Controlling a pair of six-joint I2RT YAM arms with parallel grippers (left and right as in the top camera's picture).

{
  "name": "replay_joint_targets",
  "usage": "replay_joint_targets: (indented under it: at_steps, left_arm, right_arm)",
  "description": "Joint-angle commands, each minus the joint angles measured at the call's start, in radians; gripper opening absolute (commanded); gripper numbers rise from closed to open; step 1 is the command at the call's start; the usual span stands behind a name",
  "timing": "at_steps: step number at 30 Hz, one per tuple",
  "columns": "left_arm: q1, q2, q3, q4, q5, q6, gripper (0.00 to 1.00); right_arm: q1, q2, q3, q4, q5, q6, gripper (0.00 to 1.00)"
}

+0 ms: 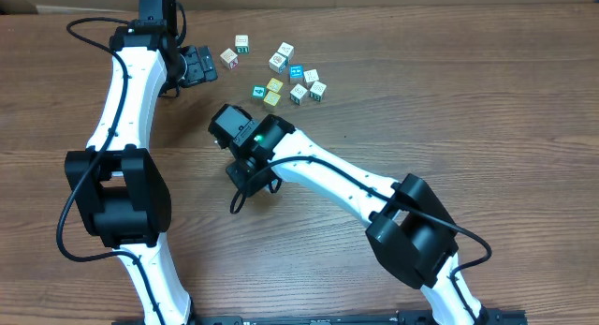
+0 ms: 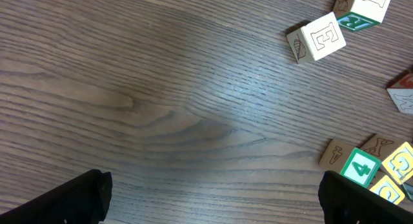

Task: Form a circle

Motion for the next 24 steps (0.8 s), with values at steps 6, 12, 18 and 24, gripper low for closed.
replay_joint_targets:
  at_steps: [6, 12, 18, 24]
  left_arm:
    - [0.002, 0.003, 0.019, 0.001, 0.007, -0.009, 1.0]
    - [0.002, 0.003, 0.019, 0.001, 0.007, -0.009, 1.0]
    - [0.002, 0.003, 0.019, 0.001, 0.007, -0.009, 1.0]
    - [0.002, 0.003, 0.019, 0.001, 0.007, -0.009, 1.0]
  right_arm:
    - [0.012, -0.023, -0.13, 0.091, -0.006, 0.072, 0.04]
    - [0.012, -0.023, -0.178, 0.146, -0.006, 0.068, 0.04]
    - [0.012, -0.023, -0.195, 0.161, 0.068, 0.068, 0.04]
    - [0.012, -0.023, -0.195, 0.164, 0.081, 0.063, 0.04]
